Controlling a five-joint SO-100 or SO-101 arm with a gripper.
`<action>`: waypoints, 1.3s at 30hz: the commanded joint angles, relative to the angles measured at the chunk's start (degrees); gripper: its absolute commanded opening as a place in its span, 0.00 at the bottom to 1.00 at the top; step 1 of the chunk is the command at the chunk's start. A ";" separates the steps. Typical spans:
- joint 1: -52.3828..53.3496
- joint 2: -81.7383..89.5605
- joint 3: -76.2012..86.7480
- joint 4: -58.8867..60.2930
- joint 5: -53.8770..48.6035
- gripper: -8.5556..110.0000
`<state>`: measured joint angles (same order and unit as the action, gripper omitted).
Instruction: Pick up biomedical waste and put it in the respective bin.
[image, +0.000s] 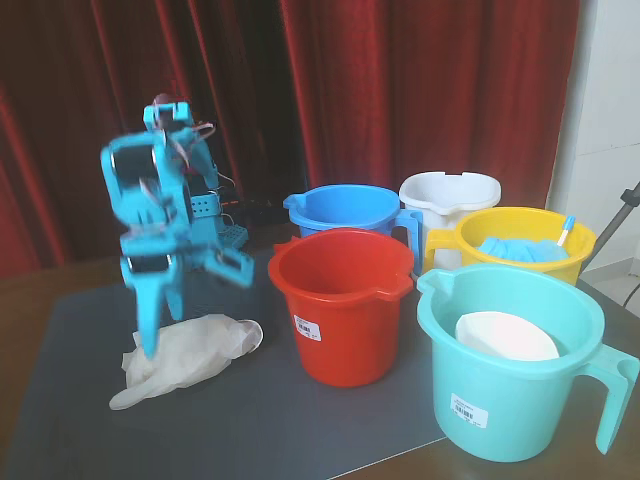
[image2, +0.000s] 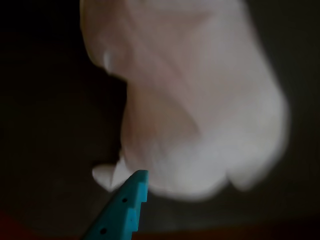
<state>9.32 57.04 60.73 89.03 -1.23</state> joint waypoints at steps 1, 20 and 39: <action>-0.26 -0.88 -2.02 -2.81 -0.53 0.47; -2.46 -10.55 -2.20 -19.16 -2.90 0.35; 1.14 -13.97 -1.14 -23.82 -0.79 0.07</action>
<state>10.02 43.24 60.12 66.71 -3.08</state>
